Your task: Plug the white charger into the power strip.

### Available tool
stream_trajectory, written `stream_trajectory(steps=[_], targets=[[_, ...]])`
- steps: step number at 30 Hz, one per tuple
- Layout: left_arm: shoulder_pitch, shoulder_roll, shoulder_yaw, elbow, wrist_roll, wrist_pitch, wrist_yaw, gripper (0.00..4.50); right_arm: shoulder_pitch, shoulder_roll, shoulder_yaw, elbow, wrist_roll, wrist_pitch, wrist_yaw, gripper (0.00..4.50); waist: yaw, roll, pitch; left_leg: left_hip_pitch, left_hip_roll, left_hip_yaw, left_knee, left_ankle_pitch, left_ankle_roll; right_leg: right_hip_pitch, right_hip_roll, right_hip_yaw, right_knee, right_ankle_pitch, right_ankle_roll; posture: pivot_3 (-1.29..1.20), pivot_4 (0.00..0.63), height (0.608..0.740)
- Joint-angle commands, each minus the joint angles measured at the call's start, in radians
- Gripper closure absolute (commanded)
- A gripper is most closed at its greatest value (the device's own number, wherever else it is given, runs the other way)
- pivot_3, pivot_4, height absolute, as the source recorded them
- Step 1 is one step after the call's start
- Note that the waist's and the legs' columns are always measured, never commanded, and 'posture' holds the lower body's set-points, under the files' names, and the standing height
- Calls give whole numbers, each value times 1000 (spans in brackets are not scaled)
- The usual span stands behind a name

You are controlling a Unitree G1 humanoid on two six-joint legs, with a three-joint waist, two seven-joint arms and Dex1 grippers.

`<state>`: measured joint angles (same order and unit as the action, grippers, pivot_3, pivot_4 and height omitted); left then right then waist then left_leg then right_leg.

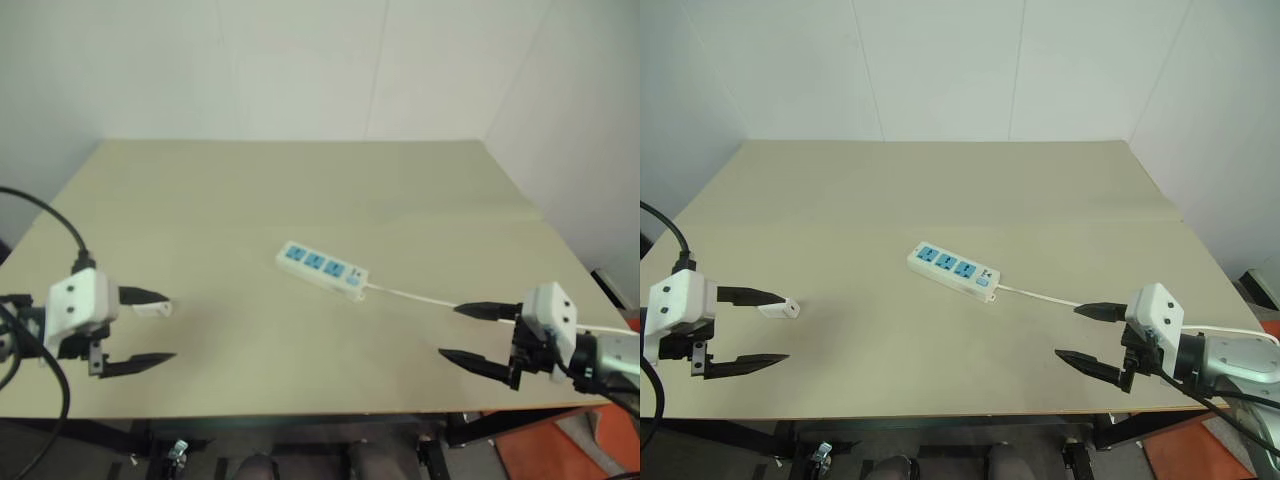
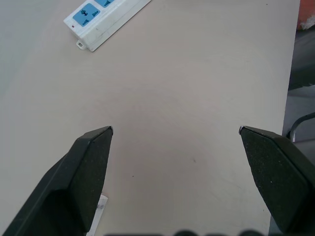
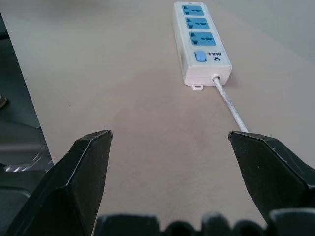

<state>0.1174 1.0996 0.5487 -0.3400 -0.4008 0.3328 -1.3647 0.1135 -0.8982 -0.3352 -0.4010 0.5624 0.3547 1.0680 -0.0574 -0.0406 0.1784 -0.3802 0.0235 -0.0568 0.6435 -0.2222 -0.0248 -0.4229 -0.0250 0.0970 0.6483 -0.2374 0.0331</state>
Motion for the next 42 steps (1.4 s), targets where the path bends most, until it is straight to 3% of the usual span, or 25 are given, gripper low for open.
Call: stream_trajectory(steps=[1, 13, 18, 29, 42], targets=[[-7, 12, 34, -19, -26, 2, 6, 0, -13, -4, -33, -12, -2, -24, -3, 36, 0, 0, 0, 0, 0, 0, 0, 0, 0, 0, 0, 0, 0, 0, 0, 0, 150, 740], [-18, 15, 12, -18, -37, -2, 19, 0, -36, 15, -7, -13, -15, -28, -27, 36, 0, 0, 0, 0, 0, 0, 0, 0, 0, 0, 0, 0, 0, 0, 0, 0, 150, 740], [-37, 19, -10, -13, -45, -4, 27, 0, -129, 85, 96, 16, -61, -51, -73, 36, -4, 0, 0, 0, 0, 0, 0, 0, 0, 0, 0, 0, 0, 1, 0, 0, 150, 740], [-120, 17, -86, 22, -44, -22, 34, 0, -590, 455, 378, 497, -283, -219, -220, 36, -15, 1, 1, 1, 6, 2, 0, 0, 0, -2, 6, 0, 0, 4, -4, 0, 150, 740], [-106, -1, -74, 6, -58, -35, 27, 0, -791, 594, 427, 991, -370, -441, -147, 36, -16, 1, 1, 1, 6, 1, 0, 0, 0, -2, 5, 0, 0, 6, -8, 0, 150, 740]])
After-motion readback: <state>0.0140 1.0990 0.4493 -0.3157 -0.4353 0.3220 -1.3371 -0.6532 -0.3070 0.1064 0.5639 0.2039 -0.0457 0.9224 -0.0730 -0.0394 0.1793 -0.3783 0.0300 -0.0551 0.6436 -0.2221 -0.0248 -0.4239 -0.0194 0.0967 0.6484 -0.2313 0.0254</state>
